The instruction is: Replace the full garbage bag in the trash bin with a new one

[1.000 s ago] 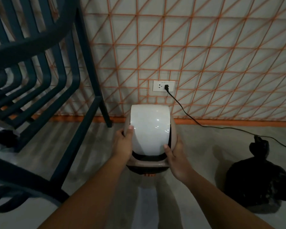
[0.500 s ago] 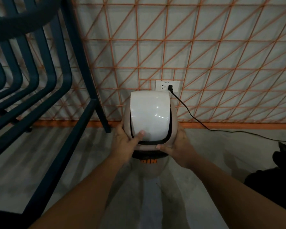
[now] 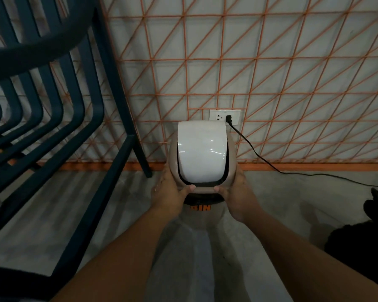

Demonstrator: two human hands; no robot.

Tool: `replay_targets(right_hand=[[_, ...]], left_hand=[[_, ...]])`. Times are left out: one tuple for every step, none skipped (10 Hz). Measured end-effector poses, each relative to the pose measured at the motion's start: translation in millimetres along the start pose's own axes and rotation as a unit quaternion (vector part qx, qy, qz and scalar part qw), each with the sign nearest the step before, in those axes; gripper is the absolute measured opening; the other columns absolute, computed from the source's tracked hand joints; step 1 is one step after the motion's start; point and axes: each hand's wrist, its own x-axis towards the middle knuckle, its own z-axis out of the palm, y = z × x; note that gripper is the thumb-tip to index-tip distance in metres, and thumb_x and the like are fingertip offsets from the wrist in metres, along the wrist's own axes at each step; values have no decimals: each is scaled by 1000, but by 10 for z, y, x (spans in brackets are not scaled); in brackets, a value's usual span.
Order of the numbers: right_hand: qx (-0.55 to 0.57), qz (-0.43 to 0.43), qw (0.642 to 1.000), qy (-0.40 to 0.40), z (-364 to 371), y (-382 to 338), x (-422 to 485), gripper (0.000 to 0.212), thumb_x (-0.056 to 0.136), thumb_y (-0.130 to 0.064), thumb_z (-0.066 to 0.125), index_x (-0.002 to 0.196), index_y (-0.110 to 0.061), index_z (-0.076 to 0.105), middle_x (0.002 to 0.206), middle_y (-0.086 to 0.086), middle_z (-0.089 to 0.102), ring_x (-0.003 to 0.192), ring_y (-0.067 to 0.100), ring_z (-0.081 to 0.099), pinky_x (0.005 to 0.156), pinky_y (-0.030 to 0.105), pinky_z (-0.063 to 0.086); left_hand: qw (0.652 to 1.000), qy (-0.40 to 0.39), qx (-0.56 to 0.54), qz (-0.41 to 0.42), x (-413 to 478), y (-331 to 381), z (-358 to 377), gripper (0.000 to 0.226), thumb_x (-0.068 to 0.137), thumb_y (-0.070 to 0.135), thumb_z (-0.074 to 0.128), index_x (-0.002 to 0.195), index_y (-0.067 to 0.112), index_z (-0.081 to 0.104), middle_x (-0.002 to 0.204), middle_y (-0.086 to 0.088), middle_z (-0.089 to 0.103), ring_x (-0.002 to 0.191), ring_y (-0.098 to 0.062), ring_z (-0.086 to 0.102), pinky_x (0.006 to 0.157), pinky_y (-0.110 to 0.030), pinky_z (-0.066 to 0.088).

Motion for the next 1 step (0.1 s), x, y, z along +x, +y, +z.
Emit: replay_targets(right_hand=[[-67, 54, 996, -9, -60, -90, -98, 86, 88, -26, 62, 152, -19, 6, 156, 7, 26, 142, 29, 29, 112, 51, 31]], left_hand=[[993, 18, 83, -81, -40, 227, -43, 77, 86, 30, 63, 148, 24, 19, 153, -4, 32, 142, -28, 27, 114, -51, 26]])
